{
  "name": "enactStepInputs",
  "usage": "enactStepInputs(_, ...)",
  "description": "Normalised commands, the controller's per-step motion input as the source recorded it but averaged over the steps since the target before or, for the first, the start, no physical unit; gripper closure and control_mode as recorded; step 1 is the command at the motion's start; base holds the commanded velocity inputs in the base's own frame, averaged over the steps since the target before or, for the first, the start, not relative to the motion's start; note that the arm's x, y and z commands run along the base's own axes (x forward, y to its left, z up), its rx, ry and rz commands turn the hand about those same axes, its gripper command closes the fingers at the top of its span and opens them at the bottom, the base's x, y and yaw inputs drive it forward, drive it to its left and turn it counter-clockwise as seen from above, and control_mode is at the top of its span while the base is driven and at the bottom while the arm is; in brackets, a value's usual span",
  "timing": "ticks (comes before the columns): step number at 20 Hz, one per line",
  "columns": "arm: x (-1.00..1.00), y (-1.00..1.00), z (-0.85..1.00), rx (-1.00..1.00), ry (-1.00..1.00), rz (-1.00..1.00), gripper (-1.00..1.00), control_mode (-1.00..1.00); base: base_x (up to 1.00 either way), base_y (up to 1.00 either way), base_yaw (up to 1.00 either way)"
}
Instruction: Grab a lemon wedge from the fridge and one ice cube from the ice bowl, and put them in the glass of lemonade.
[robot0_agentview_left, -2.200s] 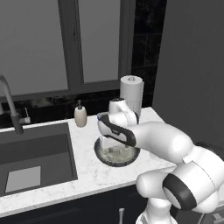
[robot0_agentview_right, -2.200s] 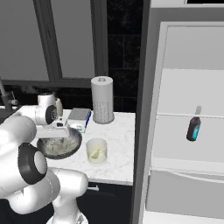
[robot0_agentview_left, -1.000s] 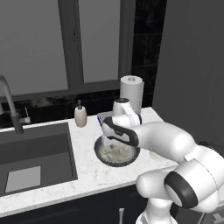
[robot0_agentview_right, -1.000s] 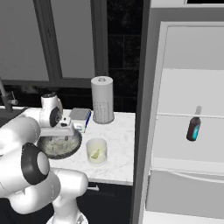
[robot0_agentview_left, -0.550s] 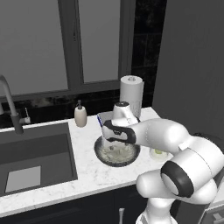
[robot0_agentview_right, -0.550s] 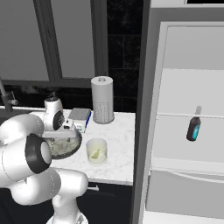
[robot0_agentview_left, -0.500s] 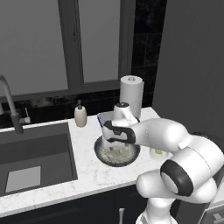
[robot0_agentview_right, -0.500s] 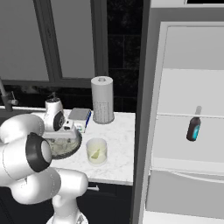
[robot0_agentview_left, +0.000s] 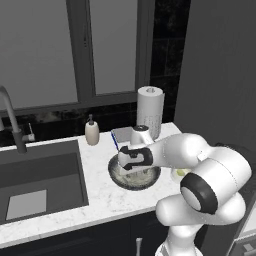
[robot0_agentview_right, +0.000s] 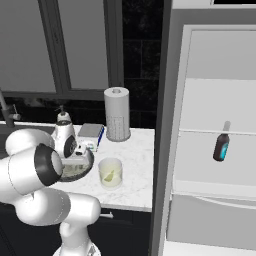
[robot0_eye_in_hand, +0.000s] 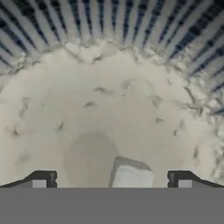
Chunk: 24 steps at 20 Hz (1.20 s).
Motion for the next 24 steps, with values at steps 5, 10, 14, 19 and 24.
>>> enactStepInputs(5, -0.04, 0.16, -0.02, 0.0, 0.0, 0.0, -1.0, -1.0, 0.0, 0.0, 0.0)
enactStepInputs(10, -0.01, 0.21, 0.0, 0.0, 0.0, 0.0, -1.0, -1.0, 0.0, 0.0, 0.0)
enactStepInputs(14, 0.0, 0.09, 0.0, 0.0, 0.0, 0.0, -1.0, -1.0, 0.0, 0.0, 0.0)
enactStepInputs(19, 0.0, -0.04, -0.01, 0.0, 0.0, 0.0, -1.0, -1.0, 0.0, 0.0, 0.0)
enactStepInputs(24, -0.02, -0.04, -0.06, 0.0, 0.0, 0.0, -1.0, -1.0, 0.0, 0.0, 0.0)
